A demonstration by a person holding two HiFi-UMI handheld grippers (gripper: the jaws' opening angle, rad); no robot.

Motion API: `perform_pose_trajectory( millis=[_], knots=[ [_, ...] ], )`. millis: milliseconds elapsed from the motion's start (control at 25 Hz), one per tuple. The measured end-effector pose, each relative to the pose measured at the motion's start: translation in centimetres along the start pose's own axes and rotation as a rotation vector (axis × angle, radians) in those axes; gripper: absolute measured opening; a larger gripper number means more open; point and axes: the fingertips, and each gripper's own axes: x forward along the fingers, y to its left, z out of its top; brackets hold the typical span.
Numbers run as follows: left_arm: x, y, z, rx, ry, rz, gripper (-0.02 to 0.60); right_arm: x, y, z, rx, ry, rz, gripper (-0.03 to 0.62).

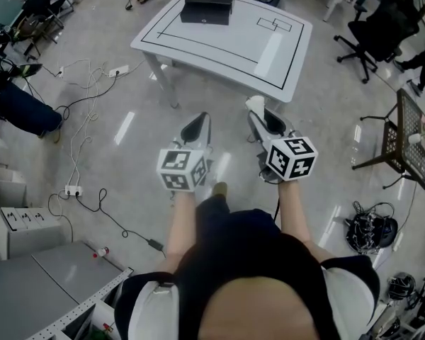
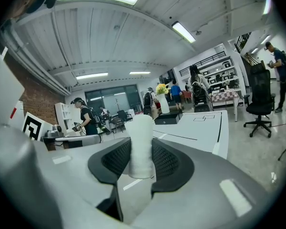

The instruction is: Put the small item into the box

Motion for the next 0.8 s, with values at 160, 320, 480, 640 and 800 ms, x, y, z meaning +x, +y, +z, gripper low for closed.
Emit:
perform_pose_trajectory(
  millis=[160, 320, 480, 640, 800],
  knots=[
    [1.8, 1.2, 1.1, 0.001, -0.006, -0.008, 0.009, 1.6, -0.8, 1.0, -0.008, 0.004, -0.013, 0.137],
    [3.2, 2.3, 1.5, 0.002, -0.002, -0.014, 0.008, 3.1, -1.6, 1.3, -0.002, 0.007, -0.028, 0.137],
    [3.9, 3.5, 1.6, 0.005, 0.002, -0.016, 0.008, 4.4, -1.8, 1.3, 0.004, 0.007, -0.037, 0.137],
    [4.3, 4.5, 1.5, 0.007, 0.007, -0.019, 0.009, 5.4, -1.9, 1.1, 0.011, 0.01, -0.044, 0.137],
    [4.6, 5.2, 1.3, 0.009, 0.016, -0.03, 0.008, 6.2, -2.0, 0.6, 0.028, 0.016, -0.057, 0.137]
  ],
)
